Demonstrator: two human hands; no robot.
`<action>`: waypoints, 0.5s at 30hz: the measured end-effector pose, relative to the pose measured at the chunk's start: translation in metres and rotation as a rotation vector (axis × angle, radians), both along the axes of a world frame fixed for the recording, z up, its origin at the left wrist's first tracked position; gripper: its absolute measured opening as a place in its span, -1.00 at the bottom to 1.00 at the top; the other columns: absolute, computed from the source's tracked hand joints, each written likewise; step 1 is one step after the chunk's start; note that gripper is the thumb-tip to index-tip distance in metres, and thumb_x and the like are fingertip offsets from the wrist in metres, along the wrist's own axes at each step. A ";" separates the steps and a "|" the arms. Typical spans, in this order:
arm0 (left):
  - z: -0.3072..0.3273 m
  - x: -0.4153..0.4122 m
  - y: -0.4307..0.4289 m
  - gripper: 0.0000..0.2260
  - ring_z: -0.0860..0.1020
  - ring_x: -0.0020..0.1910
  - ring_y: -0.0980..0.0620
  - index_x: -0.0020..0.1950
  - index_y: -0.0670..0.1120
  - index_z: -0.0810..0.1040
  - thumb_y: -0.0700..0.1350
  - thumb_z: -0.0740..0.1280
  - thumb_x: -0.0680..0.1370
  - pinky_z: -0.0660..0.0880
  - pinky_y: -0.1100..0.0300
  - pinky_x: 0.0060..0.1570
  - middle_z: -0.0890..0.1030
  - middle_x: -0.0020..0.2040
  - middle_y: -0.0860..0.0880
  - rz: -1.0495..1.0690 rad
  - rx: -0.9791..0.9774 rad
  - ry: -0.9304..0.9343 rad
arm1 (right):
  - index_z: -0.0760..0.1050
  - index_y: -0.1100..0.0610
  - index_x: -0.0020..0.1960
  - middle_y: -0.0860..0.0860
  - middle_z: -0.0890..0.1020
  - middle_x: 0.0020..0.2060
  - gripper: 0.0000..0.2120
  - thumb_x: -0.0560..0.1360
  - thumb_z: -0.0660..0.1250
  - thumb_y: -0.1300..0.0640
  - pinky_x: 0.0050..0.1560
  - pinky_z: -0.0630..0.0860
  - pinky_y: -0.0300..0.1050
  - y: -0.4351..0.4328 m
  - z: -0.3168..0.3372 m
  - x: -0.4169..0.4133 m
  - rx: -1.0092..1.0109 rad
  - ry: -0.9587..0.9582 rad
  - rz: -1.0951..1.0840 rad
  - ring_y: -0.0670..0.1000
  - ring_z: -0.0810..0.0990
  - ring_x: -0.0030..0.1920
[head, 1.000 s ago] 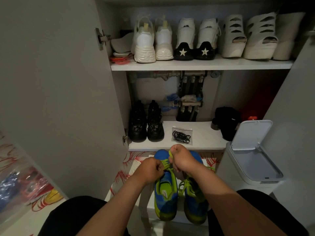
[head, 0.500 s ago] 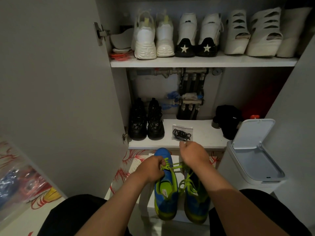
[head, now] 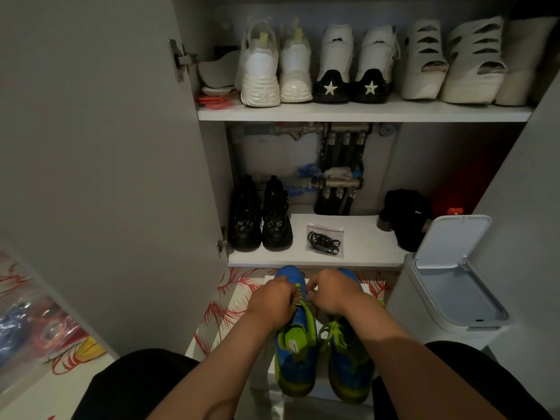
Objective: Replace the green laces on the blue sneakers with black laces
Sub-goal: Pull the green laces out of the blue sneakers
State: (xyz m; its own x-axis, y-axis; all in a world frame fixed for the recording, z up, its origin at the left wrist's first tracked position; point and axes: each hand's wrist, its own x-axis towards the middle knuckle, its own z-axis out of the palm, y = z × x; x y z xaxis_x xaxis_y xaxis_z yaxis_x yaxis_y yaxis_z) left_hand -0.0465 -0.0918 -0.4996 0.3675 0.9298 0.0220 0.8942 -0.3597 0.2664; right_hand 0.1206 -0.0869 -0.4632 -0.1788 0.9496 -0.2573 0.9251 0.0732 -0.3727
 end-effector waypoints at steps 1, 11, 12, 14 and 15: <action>-0.001 0.000 0.000 -0.88 0.55 0.05 -0.07 0.03 -0.01 0.63 -0.08 0.37 0.51 0.53 0.08 -0.06 0.52 0.09 -0.05 -0.002 0.004 -0.001 | 0.69 0.01 0.02 0.00 0.69 0.03 -0.84 0.50 0.36 0.06 0.07 0.60 -0.04 0.000 0.000 0.000 -0.020 0.012 0.018 0.04 0.64 0.02; -0.006 0.004 0.005 -0.90 0.54 -0.04 -0.13 -0.06 -0.14 0.55 -0.15 0.27 0.57 0.42 0.10 -0.14 0.49 0.03 -0.15 0.014 -0.063 -0.072 | 0.47 0.12 -0.35 0.05 0.53 -0.35 -0.66 0.56 0.27 0.02 -0.21 0.48 -0.06 -0.003 -0.003 -0.005 -0.038 0.012 0.022 0.07 0.56 -0.22; -0.005 0.004 0.005 -0.96 0.53 -0.06 -0.11 -0.09 -0.12 0.49 -0.18 0.28 0.55 0.38 0.12 -0.17 0.50 0.00 -0.14 0.031 -0.080 -0.112 | 0.55 0.15 -0.27 0.07 0.58 -0.30 -0.66 0.55 0.28 -0.06 -0.18 0.51 -0.05 -0.004 -0.002 -0.006 -0.040 0.012 0.031 0.07 0.57 -0.20; -0.004 0.002 0.005 -0.87 0.46 -0.15 -0.04 -0.12 -0.07 0.34 -0.23 0.28 0.52 0.27 0.17 -0.23 0.47 -0.09 -0.09 0.101 -0.115 -0.185 | 0.65 0.13 -0.03 0.05 0.65 -0.11 -0.67 0.50 0.34 -0.14 -0.03 0.58 -0.02 -0.006 -0.003 -0.008 -0.037 -0.006 0.058 0.06 0.61 -0.08; -0.003 0.001 0.005 -0.85 0.42 -0.18 -0.01 -0.11 -0.06 0.30 -0.25 0.27 0.52 0.23 0.18 -0.25 0.46 -0.11 -0.08 0.131 -0.129 -0.217 | 0.65 0.09 0.06 0.04 0.66 -0.04 -0.67 0.48 0.37 -0.14 0.02 0.59 -0.02 -0.006 -0.003 -0.009 -0.029 -0.023 0.072 0.06 0.61 -0.02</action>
State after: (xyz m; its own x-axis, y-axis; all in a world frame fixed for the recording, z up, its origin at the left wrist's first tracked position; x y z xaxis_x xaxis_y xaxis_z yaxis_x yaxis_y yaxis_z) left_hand -0.0458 -0.0869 -0.5027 0.2434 0.9693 -0.0345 0.8482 -0.1955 0.4923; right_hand 0.1121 -0.0927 -0.4660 -0.2400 0.9266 -0.2894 0.9263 0.1293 -0.3539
